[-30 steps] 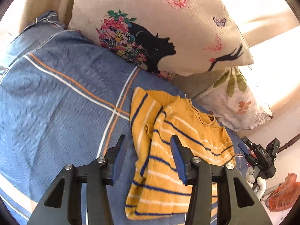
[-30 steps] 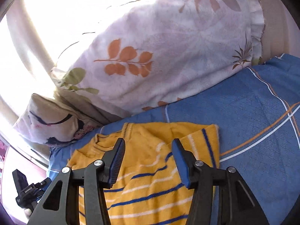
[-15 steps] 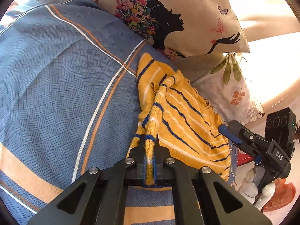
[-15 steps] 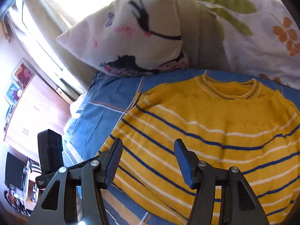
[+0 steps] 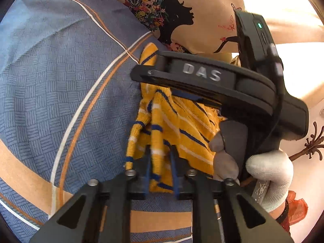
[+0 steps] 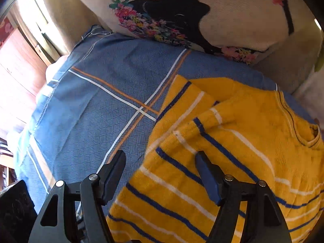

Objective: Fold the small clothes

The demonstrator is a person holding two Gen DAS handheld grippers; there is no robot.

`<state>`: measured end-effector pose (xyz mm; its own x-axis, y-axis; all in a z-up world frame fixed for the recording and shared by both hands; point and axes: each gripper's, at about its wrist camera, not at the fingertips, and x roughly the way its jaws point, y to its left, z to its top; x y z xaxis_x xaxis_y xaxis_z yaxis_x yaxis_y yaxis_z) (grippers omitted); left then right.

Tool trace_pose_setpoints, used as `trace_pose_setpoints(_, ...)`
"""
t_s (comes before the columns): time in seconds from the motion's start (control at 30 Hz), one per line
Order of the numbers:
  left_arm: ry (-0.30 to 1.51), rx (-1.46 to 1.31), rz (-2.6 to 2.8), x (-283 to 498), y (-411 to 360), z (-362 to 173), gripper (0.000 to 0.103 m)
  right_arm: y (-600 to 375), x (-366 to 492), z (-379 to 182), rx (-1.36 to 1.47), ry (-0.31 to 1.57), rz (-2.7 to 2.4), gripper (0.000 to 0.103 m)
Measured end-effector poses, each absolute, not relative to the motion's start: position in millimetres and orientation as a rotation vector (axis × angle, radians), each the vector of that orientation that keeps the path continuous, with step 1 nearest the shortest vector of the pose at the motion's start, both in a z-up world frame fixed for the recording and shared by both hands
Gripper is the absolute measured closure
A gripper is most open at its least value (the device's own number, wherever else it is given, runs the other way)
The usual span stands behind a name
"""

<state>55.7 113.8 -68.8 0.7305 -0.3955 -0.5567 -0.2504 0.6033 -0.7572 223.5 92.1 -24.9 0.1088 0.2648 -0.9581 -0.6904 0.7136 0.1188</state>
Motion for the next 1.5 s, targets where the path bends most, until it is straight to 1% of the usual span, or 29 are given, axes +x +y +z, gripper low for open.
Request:
trace_pose_setpoints(0.13, 0.763, -0.944, -0.089, 52, 110, -67, 0.097, 110, 211, -35, -0.610, 1.224, 0.677, 0.027)
trace_pose_setpoints(0.17, 0.761, -0.945, -0.088, 51, 109, -65, 0.097, 111, 207, -35, -0.637, 1.202, 0.671, 0.030)
trace_pose_setpoints(0.23, 0.758, -0.942, -0.085, 48, 108, -62, 0.097, 107, 206, -32, -0.682, 1.159, 0.625, 0.054)
trace_pose_setpoints(0.27, 0.755, -0.939, -0.085, 47, 107, -59, 0.097, 103, 207, -30, -0.688, 1.147, 0.612, 0.070)
trace_pose_setpoints(0.3, 0.752, -0.934, -0.088, 44, 106, -56, 0.097, 97, 209, -26, -0.669, 1.144, 0.619, 0.080)
trace_pose_setpoints(0.37, 0.744, -0.921, -0.100, 39, 102, -45, 0.097, 82, 214, -17, -0.611, 1.143, 0.637, 0.086)
trace_pose_setpoints(0.5, 0.660, -0.915, -0.143, 16, 100, -8, 0.096, 33, 236, 16, -0.387, 1.129, 0.672, 0.088)
trace_pose_setpoints(0.53, 0.632, -0.905, -0.142, 9, 100, 2, 0.092, 21, 241, 25, -0.336, 1.120, 0.673, 0.088)
trace_pose_setpoints(0.57, 0.606, -0.894, -0.125, 2, 100, 11, 0.081, 9, 247, 31, -0.292, 1.106, 0.672, 0.088)
trace_pose_setpoints(0.6, 0.585, -0.884, -0.098, -3, 100, 18, 0.075, -11, 253, 39, -0.249, 1.094, 0.668, 0.089)
trace_pose_setpoints(0.63, 0.572, -0.876, -0.074, -7, 99, 23, 0.066, -30, 256, 46, -0.205, 1.087, 0.658, 0.089)
trace_pose_setpoints(0.73, 0.588, -0.854, -0.050, -1, 92, 26, 0.065, -100, 270, 61, -0.073, 1.065, 0.615, 0.089)
trace_pose_setpoints(0.87, 0.677, -0.866, -0.060, 25, 76, 12, 0.065, -192, 277, 63, 0.079, 1.057, 0.508, 0.089)
trace_pose_setpoints(1.1, 0.784, -0.784, -0.129, 55, 21, 3, 0.065, -326, 277, 35, 0.289, 1.098, 0.354, 0.089)
trace_pose_setpoints(1.2, 0.824, -0.747, -0.146, 67, 2, 1, 0.065, -349, 275, 18, 0.331, 1.118, 0.344, 0.089)
trace_pose_setpoints(1.3, 0.862, -0.703, -0.158, 80, -15, 0, 0.065, -350, 267, 11, 0.286, 1.114, 0.346, 0.089)
trace_pose_setpoints(1.4, 0.883, -0.653, -0.180, 93, -31, 3, 0.063, -344, 261, 7, 0.242, 1.105, 0.346, 0.089)
trace_pose_setpoints(1.5, 0.897, -0.618, -0.226, 113, -45, 1, 0.052, -349, 263, -1, 0.246, 1.115, 0.338, 0.089)
